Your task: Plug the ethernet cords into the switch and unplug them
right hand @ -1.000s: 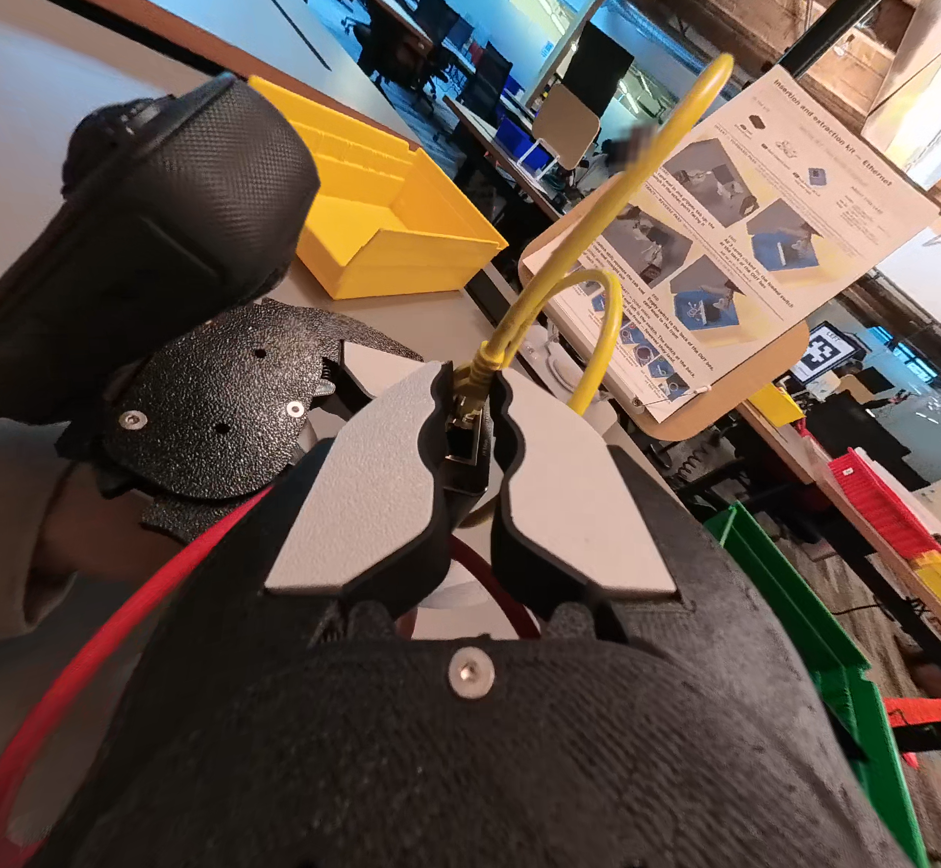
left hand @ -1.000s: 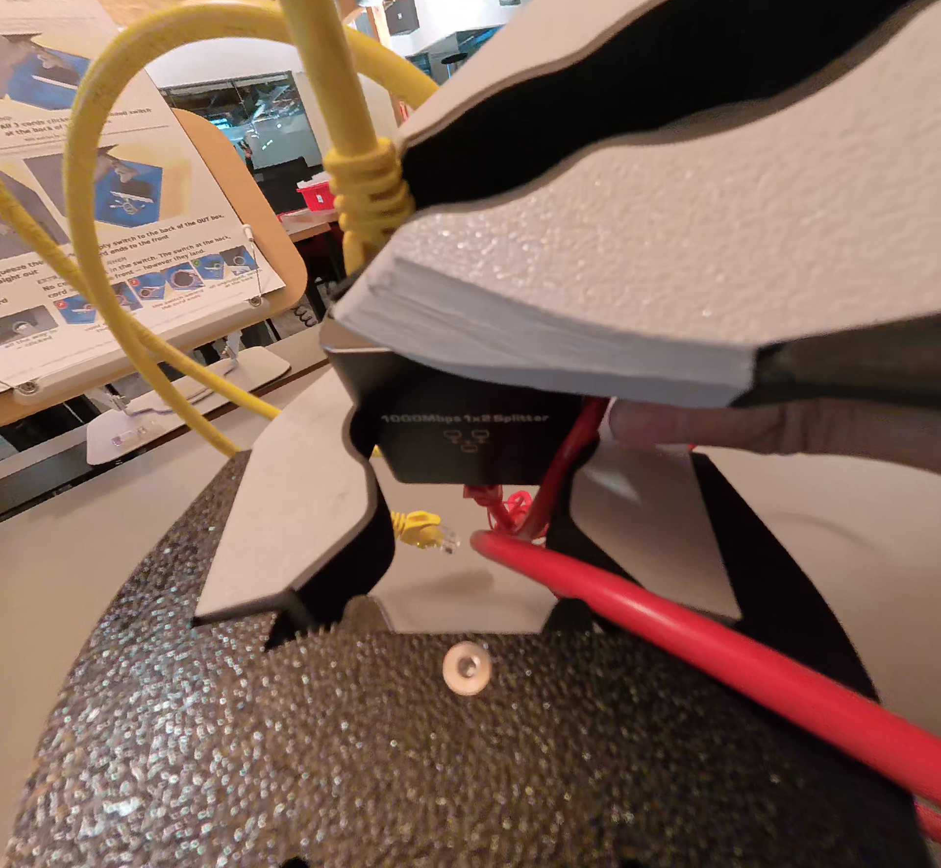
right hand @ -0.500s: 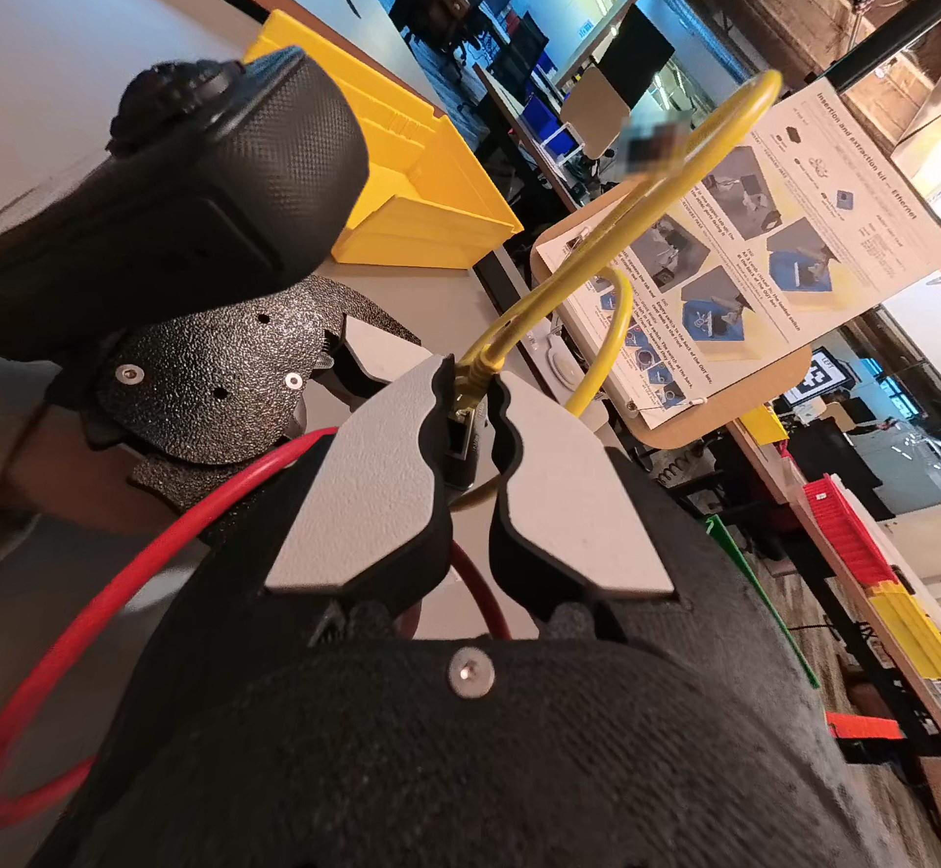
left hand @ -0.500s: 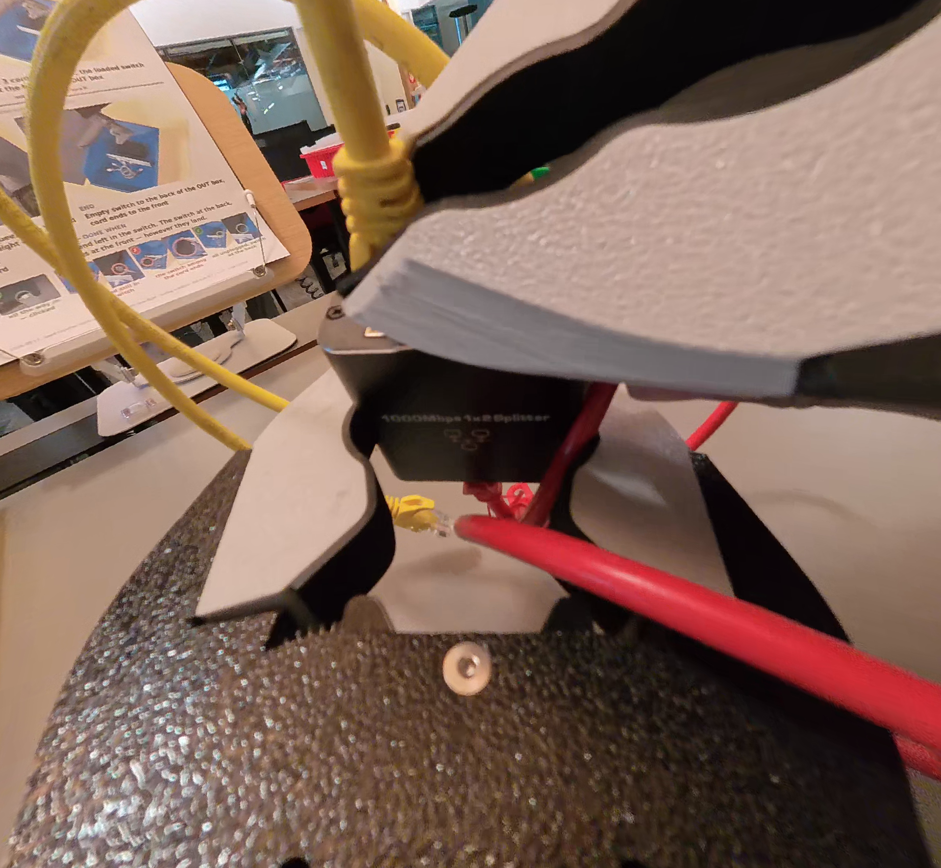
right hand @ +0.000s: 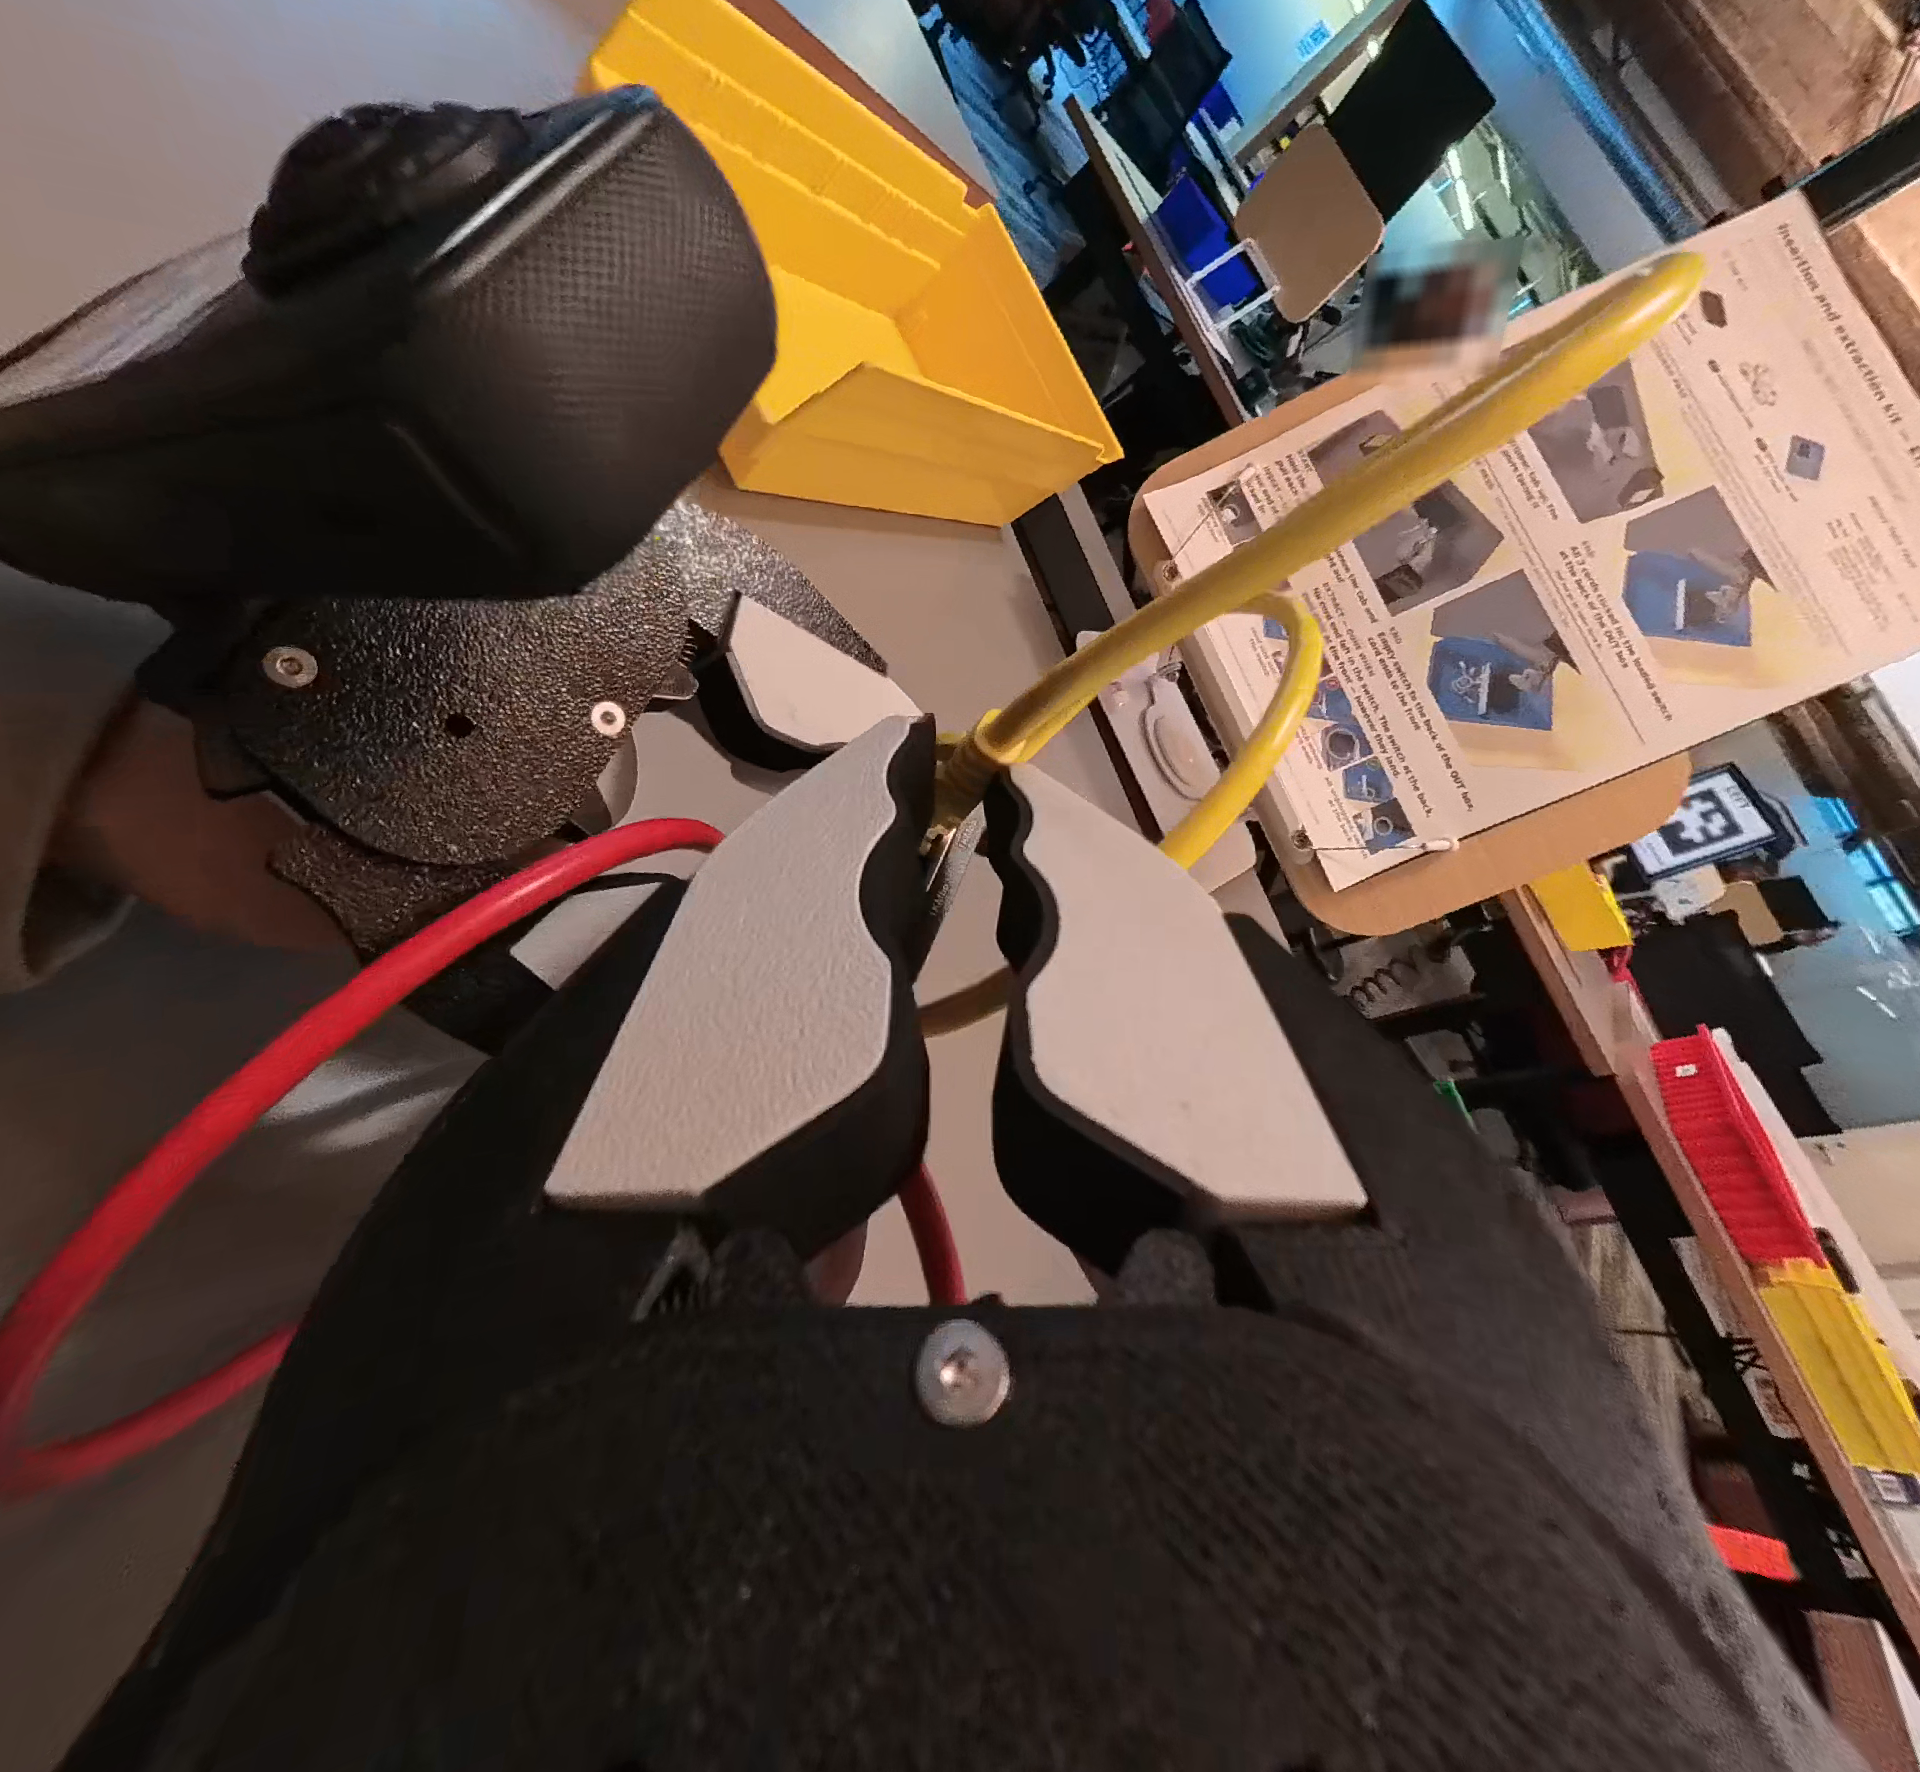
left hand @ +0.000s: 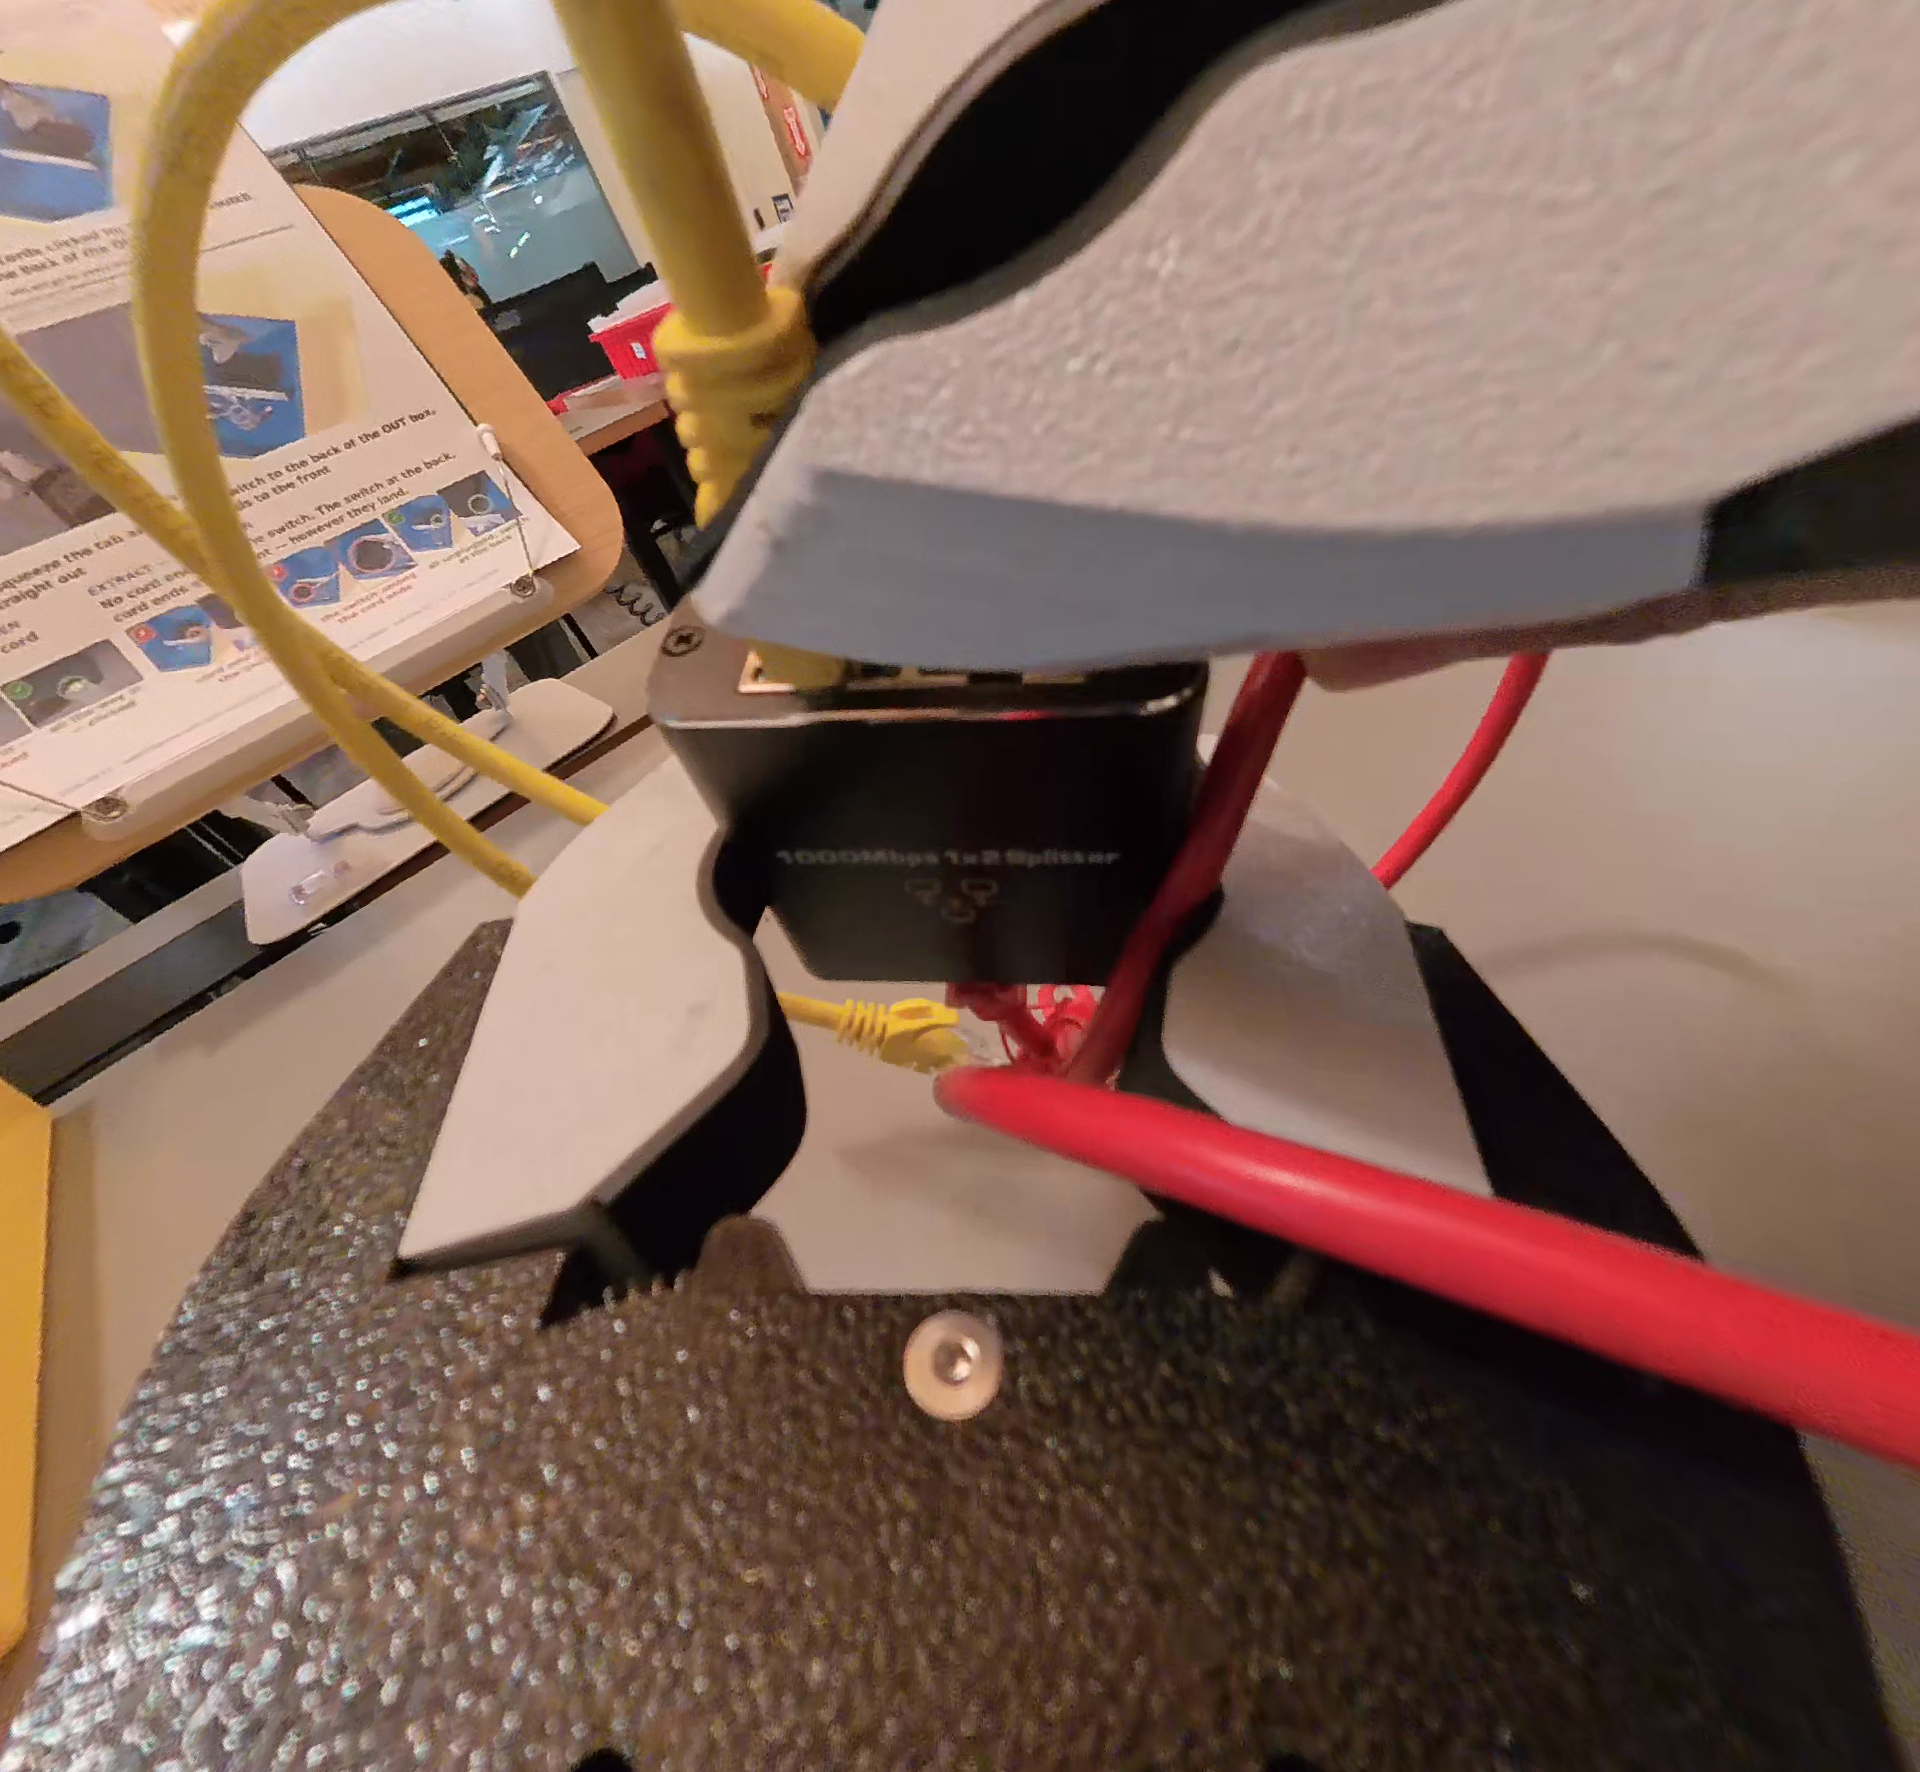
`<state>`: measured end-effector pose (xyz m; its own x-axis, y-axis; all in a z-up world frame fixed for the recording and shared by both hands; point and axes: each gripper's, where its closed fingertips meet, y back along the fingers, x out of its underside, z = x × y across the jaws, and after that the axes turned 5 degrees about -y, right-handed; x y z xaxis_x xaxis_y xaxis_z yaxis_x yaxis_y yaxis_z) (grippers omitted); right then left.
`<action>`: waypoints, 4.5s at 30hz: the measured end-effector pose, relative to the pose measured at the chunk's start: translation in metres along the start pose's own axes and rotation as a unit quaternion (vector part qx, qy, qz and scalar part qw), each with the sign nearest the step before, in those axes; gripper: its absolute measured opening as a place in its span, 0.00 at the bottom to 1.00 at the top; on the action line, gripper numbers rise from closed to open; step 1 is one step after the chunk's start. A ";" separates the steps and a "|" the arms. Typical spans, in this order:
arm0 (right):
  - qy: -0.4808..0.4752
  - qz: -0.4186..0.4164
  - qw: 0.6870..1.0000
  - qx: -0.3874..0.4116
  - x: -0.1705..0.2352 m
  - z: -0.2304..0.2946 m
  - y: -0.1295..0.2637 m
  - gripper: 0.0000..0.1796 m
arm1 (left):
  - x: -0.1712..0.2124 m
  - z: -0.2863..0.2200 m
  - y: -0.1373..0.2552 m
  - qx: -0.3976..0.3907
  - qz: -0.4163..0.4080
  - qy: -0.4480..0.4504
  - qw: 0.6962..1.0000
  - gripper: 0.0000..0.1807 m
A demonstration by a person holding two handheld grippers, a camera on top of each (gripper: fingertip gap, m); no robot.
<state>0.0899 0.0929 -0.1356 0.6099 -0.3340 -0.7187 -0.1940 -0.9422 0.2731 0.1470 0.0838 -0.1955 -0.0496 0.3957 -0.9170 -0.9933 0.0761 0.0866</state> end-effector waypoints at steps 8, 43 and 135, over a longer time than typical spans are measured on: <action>-0.127 -0.057 0.990 -0.011 -0.001 -0.001 0.002 0.08 | 0.001 0.002 0.001 -0.016 0.011 -0.022 1.000 0.41; -0.212 -0.002 0.971 -0.108 -0.011 -0.040 0.112 0.16 | -0.015 0.007 0.014 0.055 0.162 -0.509 0.844 0.41; -0.452 -0.271 0.831 -0.179 -0.007 -0.026 0.079 0.08 | -0.134 0.004 0.051 0.416 -0.282 0.414 0.759 0.22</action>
<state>0.0905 0.0217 -0.0921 -0.3250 0.0994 -0.9405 0.2606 -0.9465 -0.1901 0.1031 0.0385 -0.0668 -0.0307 -0.5988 -0.8003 -0.4893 0.7072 -0.5103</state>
